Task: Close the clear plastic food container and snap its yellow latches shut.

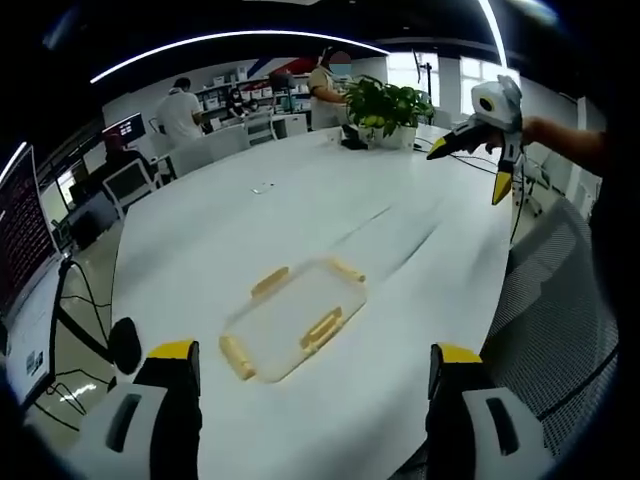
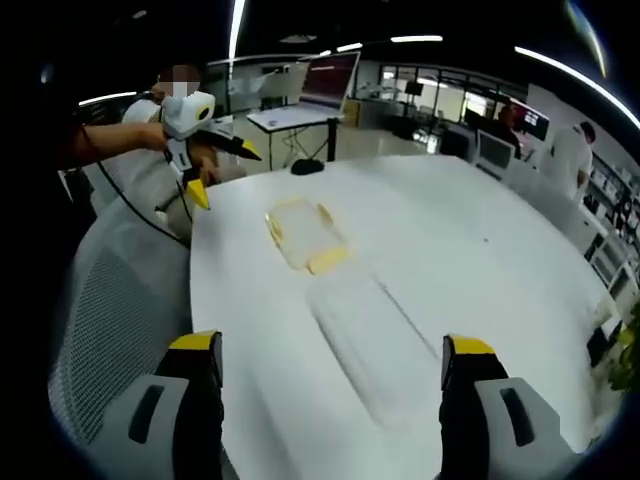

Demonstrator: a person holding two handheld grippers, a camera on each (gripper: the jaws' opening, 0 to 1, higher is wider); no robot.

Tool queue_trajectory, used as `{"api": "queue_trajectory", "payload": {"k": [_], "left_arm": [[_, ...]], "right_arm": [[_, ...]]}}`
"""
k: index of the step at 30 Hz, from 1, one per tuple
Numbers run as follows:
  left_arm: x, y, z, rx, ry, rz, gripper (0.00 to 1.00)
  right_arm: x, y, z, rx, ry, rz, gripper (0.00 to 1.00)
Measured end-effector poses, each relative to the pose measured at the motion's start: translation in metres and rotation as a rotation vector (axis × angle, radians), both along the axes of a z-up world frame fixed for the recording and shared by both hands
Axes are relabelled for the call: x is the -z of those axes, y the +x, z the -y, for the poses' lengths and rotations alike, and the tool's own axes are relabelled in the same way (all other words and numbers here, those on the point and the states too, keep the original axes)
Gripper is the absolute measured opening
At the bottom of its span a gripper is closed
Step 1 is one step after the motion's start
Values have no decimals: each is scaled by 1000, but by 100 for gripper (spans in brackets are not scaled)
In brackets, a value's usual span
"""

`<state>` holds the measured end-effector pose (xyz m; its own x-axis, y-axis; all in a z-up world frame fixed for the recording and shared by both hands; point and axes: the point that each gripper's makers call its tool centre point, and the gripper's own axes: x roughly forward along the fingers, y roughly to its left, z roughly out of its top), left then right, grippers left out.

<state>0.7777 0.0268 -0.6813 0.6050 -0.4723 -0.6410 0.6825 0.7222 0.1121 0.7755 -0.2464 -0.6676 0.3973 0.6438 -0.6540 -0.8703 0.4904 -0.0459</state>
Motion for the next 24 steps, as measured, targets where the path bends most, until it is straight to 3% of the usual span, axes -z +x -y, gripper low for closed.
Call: {"api": "queue_trajectory", "payload": {"k": [24], "left_arm": [[13,25,-14,38,30,-34,90]], "right_arm": [[-1,32,-24,-76,-44,5,86]]}}
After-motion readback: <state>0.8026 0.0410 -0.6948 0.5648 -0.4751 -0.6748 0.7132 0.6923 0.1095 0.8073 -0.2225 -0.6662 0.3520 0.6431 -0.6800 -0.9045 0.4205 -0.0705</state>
